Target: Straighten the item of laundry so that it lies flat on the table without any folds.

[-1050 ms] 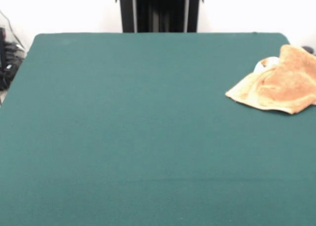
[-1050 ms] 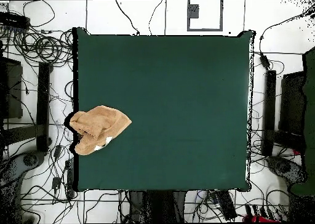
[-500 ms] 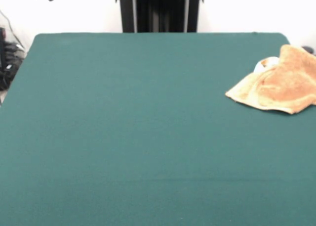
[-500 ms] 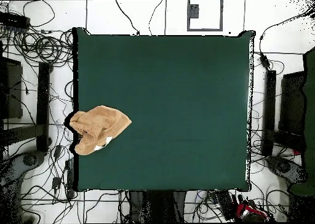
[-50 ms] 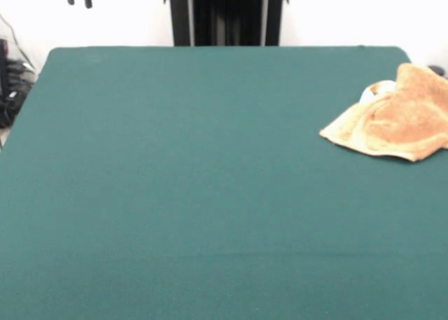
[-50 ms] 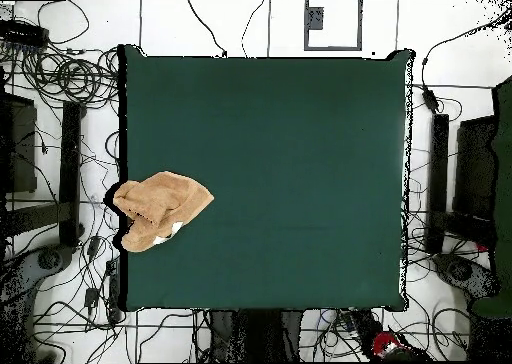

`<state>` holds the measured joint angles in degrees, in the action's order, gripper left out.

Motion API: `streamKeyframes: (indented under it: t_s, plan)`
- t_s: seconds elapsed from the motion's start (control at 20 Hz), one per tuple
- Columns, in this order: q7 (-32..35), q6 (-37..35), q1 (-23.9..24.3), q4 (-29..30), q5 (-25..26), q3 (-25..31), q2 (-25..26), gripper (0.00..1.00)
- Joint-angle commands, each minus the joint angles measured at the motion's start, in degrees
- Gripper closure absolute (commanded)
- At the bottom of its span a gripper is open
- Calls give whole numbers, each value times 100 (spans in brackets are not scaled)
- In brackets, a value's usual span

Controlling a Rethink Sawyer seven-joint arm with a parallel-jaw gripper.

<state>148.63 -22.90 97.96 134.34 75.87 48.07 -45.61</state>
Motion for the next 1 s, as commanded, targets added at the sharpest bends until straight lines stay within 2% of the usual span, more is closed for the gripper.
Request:
streamKeyframes:
  t_s: [0.05, 0.15, 0.2, 0.25, 0.3, 0.35, 0.4, 0.45, 0.5, 0.55, 0.6, 0.7, 0.8, 1.0]
  plan:
    - [1468, 282, -1384, -693, -463, -751, -159, 0]
    - [2066, 563, -1917, -776, -349, -1253, -222, 0]
    - [2666, 785, -2401, -829, -176, -1724, -281, 0]
    - [2996, 969, -2756, -883, -112, -2098, -286, 0]
    - [3738, 1349, -3521, -1056, 119, -2870, -269, 0]
    - [3999, 1587, -3941, -1177, 120, -3325, -213, 0]
    - [4350, 1931, -4571, -1381, 11, -4014, -79, 0]
    - [4302, 2212, -4935, -1528, -201, -4483, 74, 0]
    - [4226, 2657, -5468, -1722, -627, -5151, 367, 0]
    - [4094, 2950, -5752, -1825, -921, -5540, 581, 0]
    - [3814, 3497, -6201, -1963, -1499, -6174, 1001, 0]
    - [3386, 4200, -6662, -1968, -2405, -6795, 1561, 0]
    - [3002, 4547, -6818, -1788, -3080, -7030, 1749, 0]
    - [2647, 4877, -7177, -1429, -4072, -7282, 1904, 0]
